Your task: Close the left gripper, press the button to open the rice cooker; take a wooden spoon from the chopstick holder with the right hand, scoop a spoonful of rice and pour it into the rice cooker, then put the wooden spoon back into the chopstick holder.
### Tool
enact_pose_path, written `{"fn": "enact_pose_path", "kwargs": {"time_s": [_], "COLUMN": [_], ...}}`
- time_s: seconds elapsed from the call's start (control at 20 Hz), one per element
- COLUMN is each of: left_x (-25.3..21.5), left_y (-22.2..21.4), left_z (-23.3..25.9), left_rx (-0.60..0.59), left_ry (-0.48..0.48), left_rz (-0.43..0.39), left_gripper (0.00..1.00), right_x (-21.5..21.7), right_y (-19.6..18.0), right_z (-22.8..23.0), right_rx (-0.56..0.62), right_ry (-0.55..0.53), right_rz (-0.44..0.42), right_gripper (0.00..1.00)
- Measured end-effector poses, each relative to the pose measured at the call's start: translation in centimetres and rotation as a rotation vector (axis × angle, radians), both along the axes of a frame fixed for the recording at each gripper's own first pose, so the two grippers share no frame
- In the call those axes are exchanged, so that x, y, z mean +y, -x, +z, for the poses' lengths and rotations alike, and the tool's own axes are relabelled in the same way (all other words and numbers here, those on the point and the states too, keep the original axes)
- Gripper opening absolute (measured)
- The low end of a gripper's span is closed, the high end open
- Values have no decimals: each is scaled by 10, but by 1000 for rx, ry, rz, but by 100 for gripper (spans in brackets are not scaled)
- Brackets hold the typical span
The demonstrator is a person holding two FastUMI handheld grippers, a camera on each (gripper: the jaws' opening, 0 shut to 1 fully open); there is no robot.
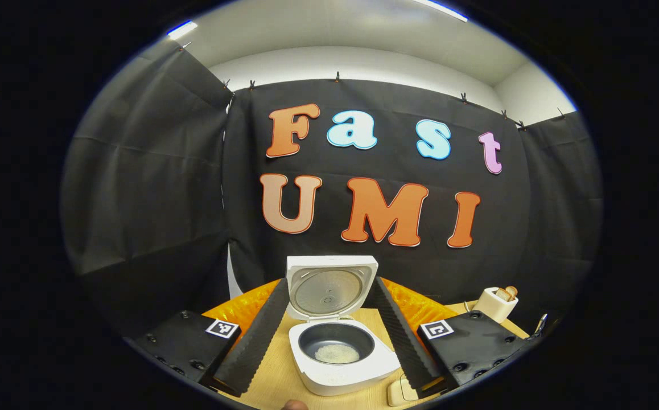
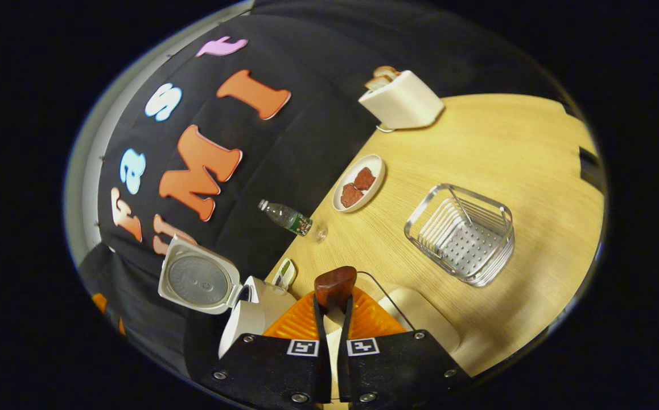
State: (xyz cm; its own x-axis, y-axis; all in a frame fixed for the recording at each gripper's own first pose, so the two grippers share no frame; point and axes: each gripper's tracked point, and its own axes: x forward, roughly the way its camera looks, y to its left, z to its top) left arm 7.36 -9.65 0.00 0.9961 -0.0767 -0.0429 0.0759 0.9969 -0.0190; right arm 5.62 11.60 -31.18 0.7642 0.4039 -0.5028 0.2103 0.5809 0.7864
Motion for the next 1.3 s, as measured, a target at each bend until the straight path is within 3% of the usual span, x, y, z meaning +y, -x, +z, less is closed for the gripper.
{"fn": "enact_pose_path", "kwargs": {"time_s": [0.3, 0.7, 1.1, 1.3], "left_x": [-5, 4, 6, 11], "left_y": [1, 0, 5, 11], "left_z": [4, -3, -7, -11], "left_rx": [-15, -5, -5, -3], "left_ry": [-2, 4, -16, -6], "left_rz": [-9, 10, 4, 27], "left_gripper": [100, 100, 100, 99], "right_x": [-2, -20, -21, -13], "right_y": [0, -2, -17, -36], "right_z": [5, 38, 103, 117], "right_rx": [129, 187, 129, 125], "right_ry": [-234, -417, -480, -419], "right_rz": [-67, -126, -115, -105], "right_gripper": [4, 4, 4, 4]}}
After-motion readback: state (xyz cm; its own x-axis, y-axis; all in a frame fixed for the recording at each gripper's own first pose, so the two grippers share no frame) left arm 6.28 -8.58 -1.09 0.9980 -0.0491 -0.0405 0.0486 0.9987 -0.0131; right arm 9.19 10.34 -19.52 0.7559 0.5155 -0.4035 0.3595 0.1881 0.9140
